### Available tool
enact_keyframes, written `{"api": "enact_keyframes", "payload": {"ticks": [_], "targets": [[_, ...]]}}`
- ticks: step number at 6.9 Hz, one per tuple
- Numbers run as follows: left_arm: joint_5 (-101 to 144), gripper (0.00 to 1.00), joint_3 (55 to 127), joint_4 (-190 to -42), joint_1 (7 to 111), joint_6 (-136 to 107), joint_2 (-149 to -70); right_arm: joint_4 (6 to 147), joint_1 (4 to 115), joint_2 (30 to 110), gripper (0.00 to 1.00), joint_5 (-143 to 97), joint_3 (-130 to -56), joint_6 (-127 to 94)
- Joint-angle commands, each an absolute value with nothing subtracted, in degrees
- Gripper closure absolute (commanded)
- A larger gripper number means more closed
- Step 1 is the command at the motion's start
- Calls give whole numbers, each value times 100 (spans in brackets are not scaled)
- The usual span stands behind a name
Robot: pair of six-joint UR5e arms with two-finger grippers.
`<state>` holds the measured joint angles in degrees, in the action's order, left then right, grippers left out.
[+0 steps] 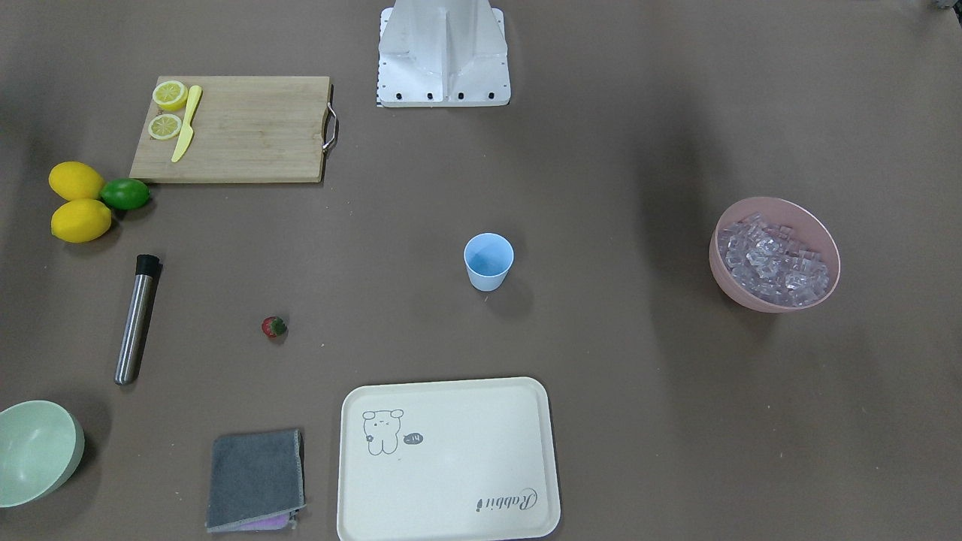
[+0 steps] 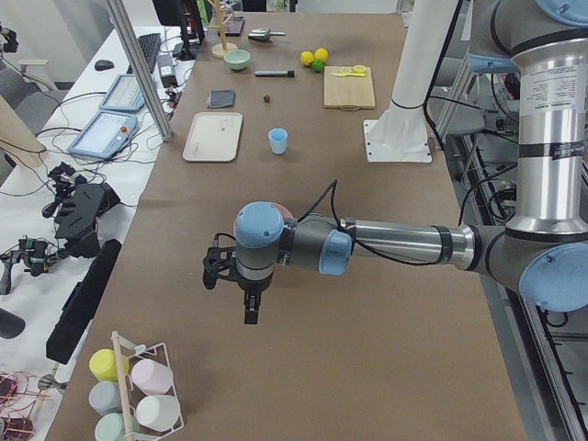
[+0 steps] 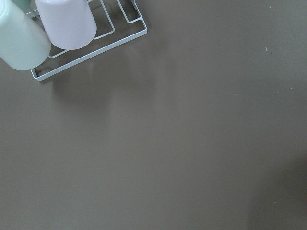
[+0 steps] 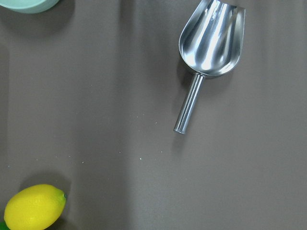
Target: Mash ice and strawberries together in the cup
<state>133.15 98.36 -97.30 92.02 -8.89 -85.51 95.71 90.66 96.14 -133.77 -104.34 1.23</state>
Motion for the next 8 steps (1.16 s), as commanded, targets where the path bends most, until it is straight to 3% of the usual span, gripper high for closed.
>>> {"api": "enact_keyframes", "payload": {"ticks": [1, 8], "targets": [[13315, 3, 9844, -9738, 9202, -888, -8560, 9571, 9062, 9615, 0, -13377, -10433, 123], [13420, 3, 9888, -10159, 9150, -853, -8552, 9571, 9070, 9598, 0, -13377, -10450, 123]]}}
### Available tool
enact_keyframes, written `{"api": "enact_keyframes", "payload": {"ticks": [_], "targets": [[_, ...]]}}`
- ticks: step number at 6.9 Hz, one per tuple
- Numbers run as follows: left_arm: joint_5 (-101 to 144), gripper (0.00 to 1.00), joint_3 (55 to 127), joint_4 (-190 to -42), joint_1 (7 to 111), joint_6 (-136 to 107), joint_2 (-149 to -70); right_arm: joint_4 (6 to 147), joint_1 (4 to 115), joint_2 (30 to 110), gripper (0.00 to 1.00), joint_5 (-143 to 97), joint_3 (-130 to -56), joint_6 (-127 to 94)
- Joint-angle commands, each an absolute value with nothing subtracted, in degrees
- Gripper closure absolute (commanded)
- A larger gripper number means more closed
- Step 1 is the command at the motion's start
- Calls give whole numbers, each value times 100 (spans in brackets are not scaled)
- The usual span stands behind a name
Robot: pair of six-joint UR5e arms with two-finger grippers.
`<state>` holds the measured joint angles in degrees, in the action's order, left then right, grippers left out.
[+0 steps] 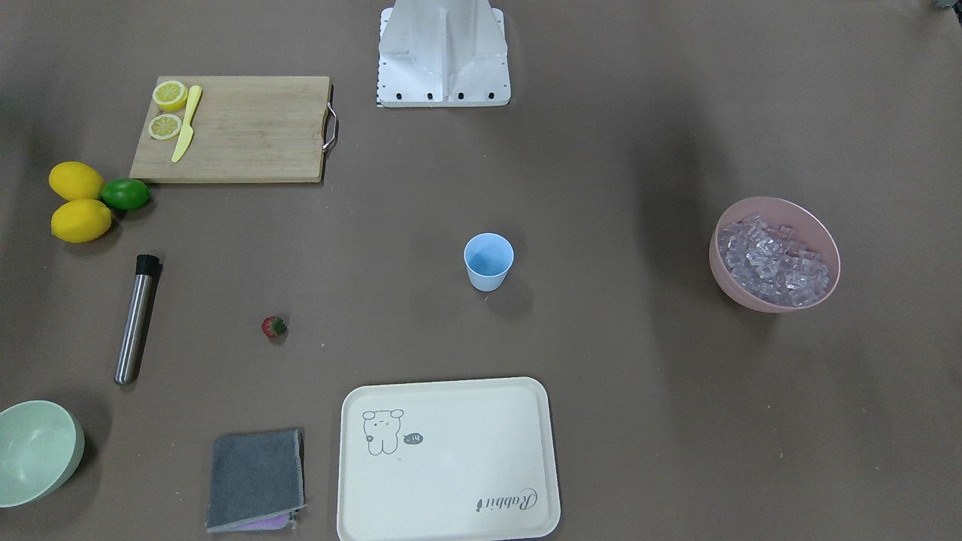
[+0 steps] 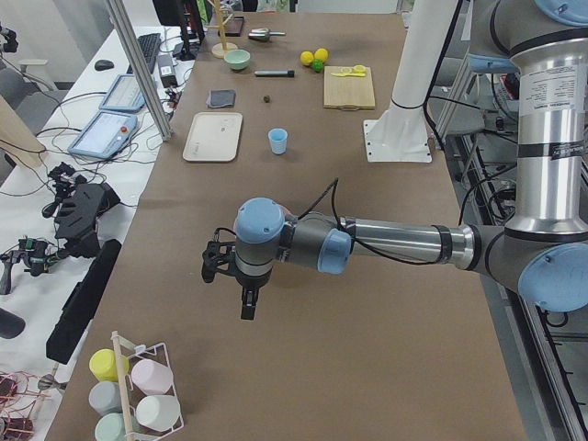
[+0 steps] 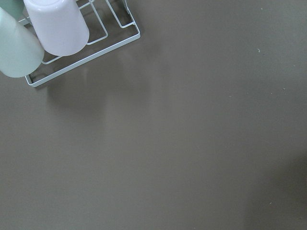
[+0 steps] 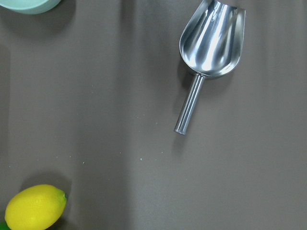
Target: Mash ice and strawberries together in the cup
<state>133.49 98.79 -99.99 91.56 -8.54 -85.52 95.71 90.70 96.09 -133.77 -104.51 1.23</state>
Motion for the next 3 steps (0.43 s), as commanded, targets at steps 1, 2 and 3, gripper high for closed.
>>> {"api": "enact_keyframes", "payload": {"ticks": [1, 2, 3], "targets": [[13421, 3, 9809, -10456, 9149, -844, -8604, 9571, 9062, 9563, 0, -13377, -10433, 114], [13430, 3, 9896, -10729, 9141, -826, -8596, 9580, 9062, 9510, 0, -13368, -10424, 114], [13395, 3, 9809, -10801, 8984, -826, -8622, 9580, 9070, 9484, 0, -13368, -10415, 106]]}}
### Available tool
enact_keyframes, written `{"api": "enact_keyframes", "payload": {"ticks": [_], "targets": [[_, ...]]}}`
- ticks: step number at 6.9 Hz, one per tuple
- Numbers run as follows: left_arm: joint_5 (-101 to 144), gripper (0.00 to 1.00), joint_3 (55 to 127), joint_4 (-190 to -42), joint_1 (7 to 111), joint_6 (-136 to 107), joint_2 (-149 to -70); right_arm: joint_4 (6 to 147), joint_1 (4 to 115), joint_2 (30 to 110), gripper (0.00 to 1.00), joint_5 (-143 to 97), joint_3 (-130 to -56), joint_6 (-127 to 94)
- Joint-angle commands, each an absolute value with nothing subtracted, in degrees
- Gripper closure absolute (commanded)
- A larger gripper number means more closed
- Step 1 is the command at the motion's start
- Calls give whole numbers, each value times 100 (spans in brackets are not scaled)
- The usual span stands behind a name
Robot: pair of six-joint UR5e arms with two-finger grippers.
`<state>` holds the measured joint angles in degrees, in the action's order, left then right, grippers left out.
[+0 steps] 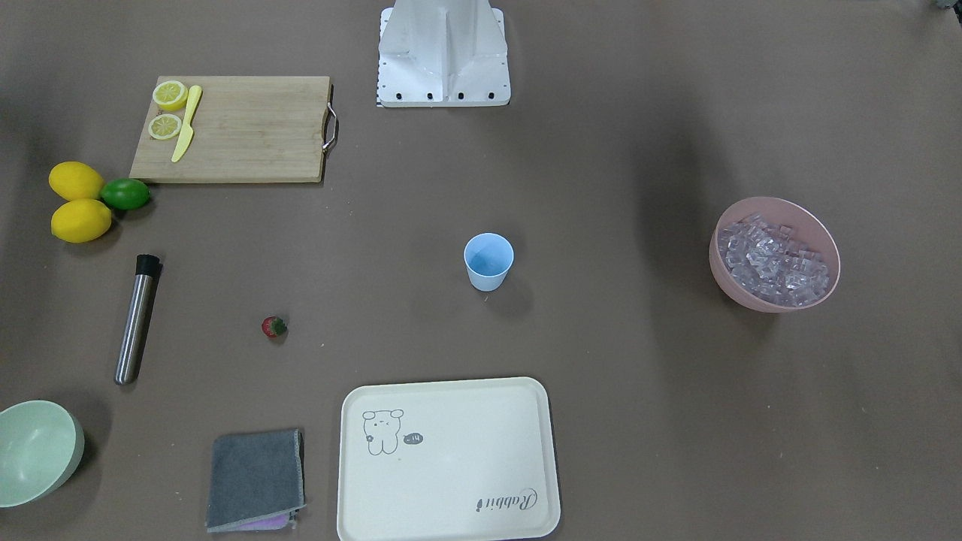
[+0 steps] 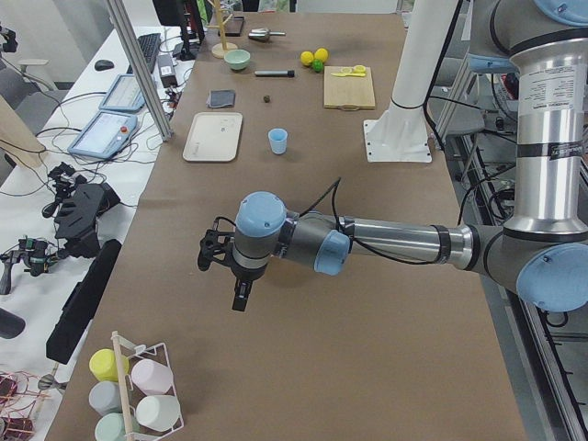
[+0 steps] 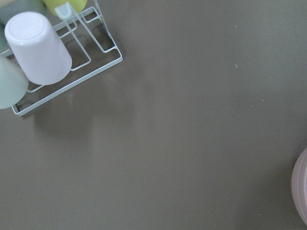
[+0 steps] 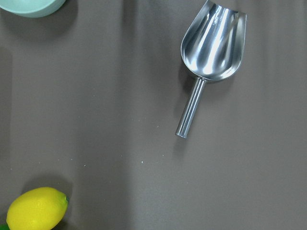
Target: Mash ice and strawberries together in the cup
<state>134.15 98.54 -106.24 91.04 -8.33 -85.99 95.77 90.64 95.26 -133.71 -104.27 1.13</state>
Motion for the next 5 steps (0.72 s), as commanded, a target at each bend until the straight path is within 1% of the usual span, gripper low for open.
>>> {"api": "enact_keyframes", "payload": {"ticks": [1, 3, 4, 5], "targets": [[13438, 3, 9817, -10793, 8869, -904, -8674, 9658, 9070, 9475, 0, -13368, -10441, 105], [13395, 3, 10158, -11037, 8851, -1676, -8727, 9677, 9062, 9466, 0, -13368, -10441, 105], [13377, 3, 10308, -11039, 8772, -1687, -8736, 9677, 9062, 9466, 0, -13368, -10450, 105], [13299, 3, 10457, -11048, 8415, -1766, -8849, 9677, 9070, 9475, 0, -13377, -10459, 105]]}}
